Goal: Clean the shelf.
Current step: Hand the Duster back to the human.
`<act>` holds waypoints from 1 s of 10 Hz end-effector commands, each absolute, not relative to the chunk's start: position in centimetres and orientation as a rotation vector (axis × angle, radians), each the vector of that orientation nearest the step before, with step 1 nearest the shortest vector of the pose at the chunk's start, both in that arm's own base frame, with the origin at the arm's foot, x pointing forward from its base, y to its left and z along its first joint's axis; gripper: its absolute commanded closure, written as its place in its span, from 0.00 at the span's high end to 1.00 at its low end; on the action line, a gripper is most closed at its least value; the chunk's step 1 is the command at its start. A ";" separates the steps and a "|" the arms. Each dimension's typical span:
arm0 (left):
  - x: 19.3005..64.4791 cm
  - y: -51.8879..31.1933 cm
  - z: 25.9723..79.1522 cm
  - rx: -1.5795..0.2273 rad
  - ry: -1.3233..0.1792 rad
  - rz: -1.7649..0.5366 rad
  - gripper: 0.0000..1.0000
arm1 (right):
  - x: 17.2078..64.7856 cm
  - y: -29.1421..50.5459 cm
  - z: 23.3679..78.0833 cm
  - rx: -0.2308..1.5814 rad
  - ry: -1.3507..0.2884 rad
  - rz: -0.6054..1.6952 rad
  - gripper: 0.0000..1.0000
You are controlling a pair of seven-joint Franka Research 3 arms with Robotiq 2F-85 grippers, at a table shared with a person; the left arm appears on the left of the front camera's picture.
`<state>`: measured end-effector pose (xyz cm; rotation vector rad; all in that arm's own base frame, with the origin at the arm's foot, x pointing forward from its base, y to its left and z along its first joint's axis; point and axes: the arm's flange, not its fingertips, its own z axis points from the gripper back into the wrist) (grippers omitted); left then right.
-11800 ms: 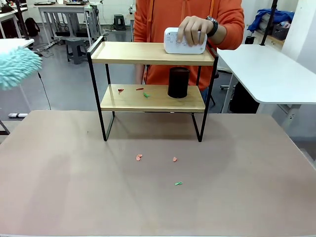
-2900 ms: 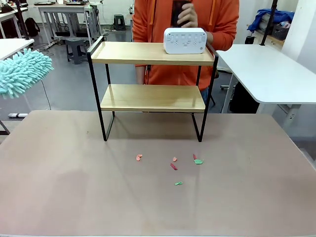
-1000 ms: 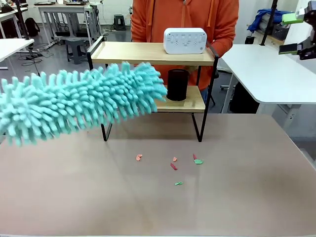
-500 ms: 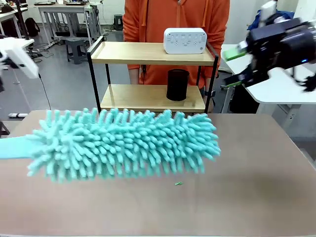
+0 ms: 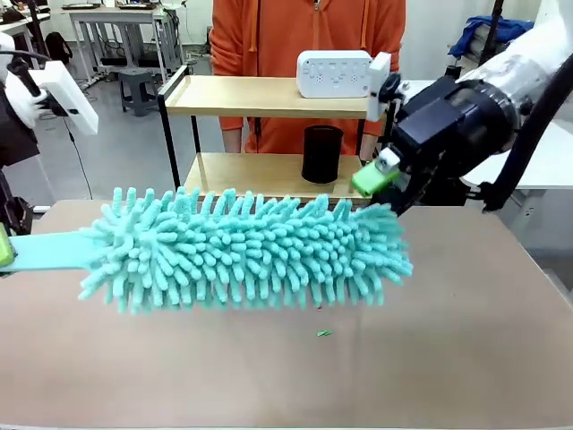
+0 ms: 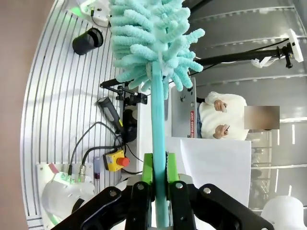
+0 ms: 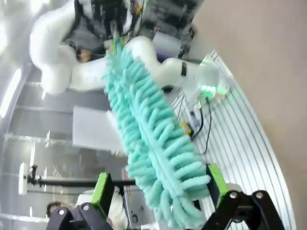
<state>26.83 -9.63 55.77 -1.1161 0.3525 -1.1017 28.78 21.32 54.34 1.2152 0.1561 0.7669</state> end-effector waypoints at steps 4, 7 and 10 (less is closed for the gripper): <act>27.8 -10.3 55.4 -1.203 0.335 -1.117 0.13 | 27.8 21.6 53.5 1.211 0.195 0.851 1.00; 27.8 -10.1 55.2 -1.212 0.342 -1.121 0.13 | 27.9 21.9 53.4 1.197 0.172 0.838 1.00; 27.9 -10.3 54.9 -1.217 0.345 -1.115 0.13 | 27.8 22.1 53.3 1.201 0.171 0.831 0.00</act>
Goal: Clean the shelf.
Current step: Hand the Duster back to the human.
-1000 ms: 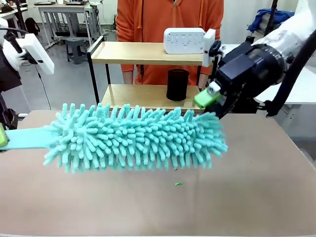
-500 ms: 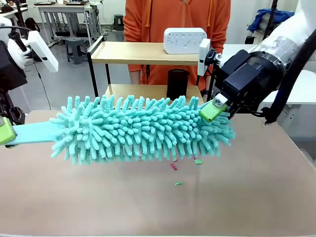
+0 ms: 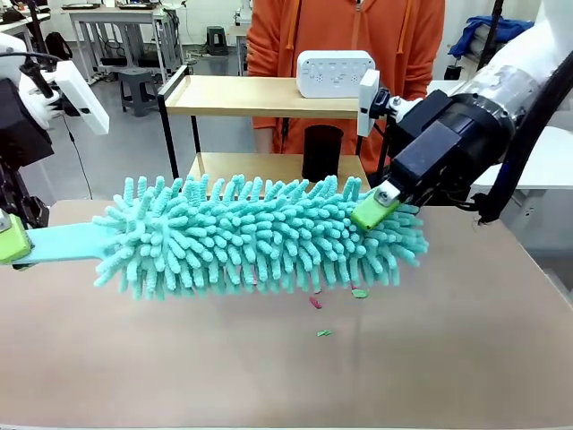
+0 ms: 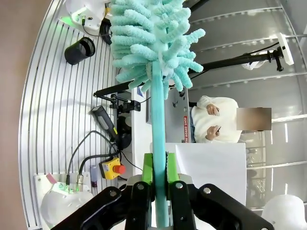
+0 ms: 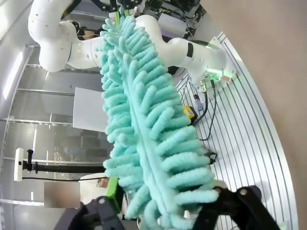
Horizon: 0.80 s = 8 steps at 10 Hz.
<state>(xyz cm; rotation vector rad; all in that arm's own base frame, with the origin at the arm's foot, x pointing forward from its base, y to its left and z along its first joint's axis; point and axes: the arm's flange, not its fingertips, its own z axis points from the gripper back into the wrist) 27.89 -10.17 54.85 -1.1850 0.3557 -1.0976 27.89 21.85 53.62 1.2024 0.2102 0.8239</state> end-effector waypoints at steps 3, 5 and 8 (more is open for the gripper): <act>28.0 -10.6 54.5 -1.217 0.355 -1.112 0.13 | 27.8 22.0 53.1 1.209 0.158 0.823 0.00; 28.1 -10.9 54.4 -1.207 0.338 -1.100 0.13 | 27.8 21.9 53.0 1.214 0.169 0.817 0.00; 28.1 -10.9 54.1 -1.188 0.350 -1.091 0.13 | 28.0 21.8 53.0 1.215 0.161 0.806 0.00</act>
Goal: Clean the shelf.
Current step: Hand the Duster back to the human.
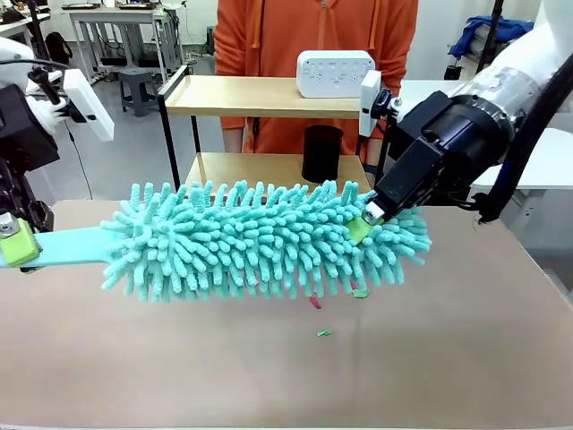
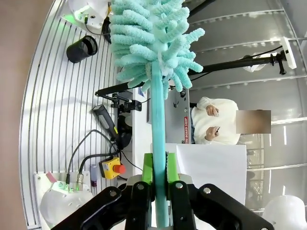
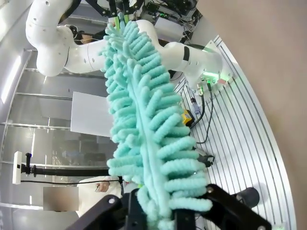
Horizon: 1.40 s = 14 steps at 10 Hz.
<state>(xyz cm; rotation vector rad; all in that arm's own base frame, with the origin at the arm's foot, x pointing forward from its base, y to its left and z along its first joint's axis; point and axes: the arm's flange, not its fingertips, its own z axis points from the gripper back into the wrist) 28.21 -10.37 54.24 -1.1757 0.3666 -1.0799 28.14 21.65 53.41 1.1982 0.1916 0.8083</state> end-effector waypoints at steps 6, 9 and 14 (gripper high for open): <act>29.8 -6.3 54.6 -1.160 0.022 -0.776 0.94 | 28.3 20.4 53.2 1.249 0.152 0.790 0.00; 30.0 1.4 55.3 -1.086 -0.380 -0.310 1.00 | 28.8 18.9 53.5 1.261 0.143 0.760 0.00; 28.6 11.2 52.3 -1.325 -0.756 0.142 1.00 | 29.7 9.7 59.3 1.364 -0.110 0.653 0.00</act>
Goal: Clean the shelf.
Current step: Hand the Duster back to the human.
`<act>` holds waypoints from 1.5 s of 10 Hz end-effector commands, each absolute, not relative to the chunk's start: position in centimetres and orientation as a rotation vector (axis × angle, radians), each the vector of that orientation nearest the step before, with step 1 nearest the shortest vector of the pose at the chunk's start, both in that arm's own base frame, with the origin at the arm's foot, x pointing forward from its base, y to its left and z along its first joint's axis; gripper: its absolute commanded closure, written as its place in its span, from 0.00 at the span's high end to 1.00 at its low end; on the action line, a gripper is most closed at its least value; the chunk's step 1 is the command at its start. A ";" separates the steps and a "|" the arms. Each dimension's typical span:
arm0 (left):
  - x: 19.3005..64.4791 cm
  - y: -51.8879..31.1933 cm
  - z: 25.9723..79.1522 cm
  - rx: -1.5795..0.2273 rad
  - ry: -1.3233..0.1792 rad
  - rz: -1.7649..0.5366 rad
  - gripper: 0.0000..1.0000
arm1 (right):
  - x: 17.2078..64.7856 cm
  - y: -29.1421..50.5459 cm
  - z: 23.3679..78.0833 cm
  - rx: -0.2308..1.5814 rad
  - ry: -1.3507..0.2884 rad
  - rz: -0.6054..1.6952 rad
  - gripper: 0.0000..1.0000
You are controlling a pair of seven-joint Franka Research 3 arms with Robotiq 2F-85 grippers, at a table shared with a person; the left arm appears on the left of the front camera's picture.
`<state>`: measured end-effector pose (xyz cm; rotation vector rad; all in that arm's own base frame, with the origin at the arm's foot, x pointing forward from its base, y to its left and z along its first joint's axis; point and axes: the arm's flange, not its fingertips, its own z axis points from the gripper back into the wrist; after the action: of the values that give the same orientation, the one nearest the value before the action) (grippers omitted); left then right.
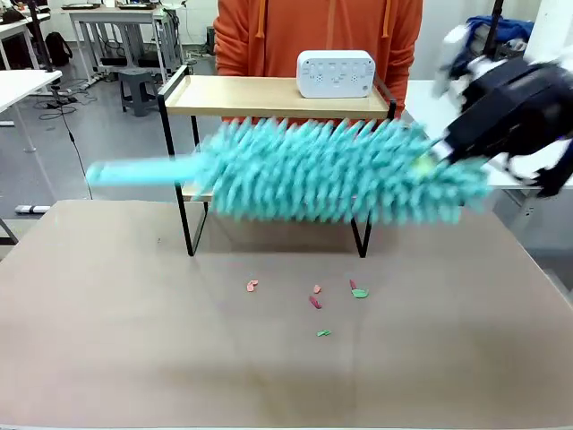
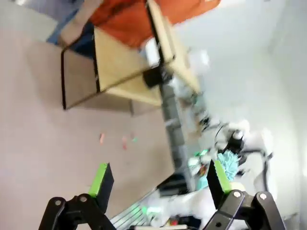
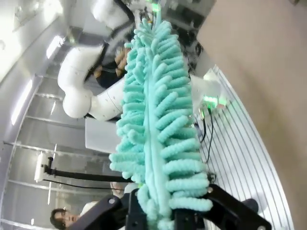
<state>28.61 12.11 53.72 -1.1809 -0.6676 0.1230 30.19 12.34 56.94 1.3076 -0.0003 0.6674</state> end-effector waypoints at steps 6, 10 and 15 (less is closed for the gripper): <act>28.6 12.1 53.7 -1.181 -0.668 0.123 1.00 | 27.1 -8.3 63.9 1.557 -0.835 0.089 0.00; 28.6 12.1 53.7 -1.181 -0.668 0.123 1.00 | 25.6 -15.3 57.0 1.403 -0.774 -0.492 0.00; 28.6 12.1 53.7 -1.181 -0.668 0.123 1.00 | 26.0 -15.4 54.4 1.273 -0.631 -0.673 0.00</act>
<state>28.80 12.16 53.67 -1.1901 -0.6728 0.1114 26.84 -17.16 54.45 1.3110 -0.6564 -0.6217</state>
